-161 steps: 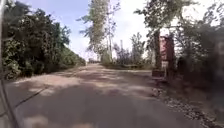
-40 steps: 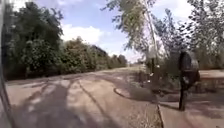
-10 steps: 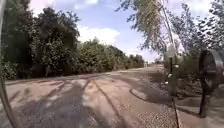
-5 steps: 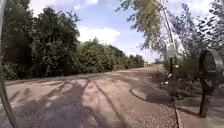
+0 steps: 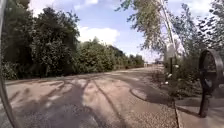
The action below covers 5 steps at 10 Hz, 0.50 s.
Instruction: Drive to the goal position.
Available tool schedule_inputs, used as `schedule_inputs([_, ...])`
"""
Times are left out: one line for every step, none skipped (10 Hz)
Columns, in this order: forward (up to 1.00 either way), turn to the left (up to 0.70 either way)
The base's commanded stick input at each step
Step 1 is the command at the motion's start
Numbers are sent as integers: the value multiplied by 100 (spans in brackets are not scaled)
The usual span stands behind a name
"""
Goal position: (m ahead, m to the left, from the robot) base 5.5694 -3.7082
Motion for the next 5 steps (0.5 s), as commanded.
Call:
schedule_inputs([1, 0])
schedule_inputs([3, 0])
schedule_inputs([0, 0])
schedule_inputs([2, 0])
schedule_inputs([4, 0])
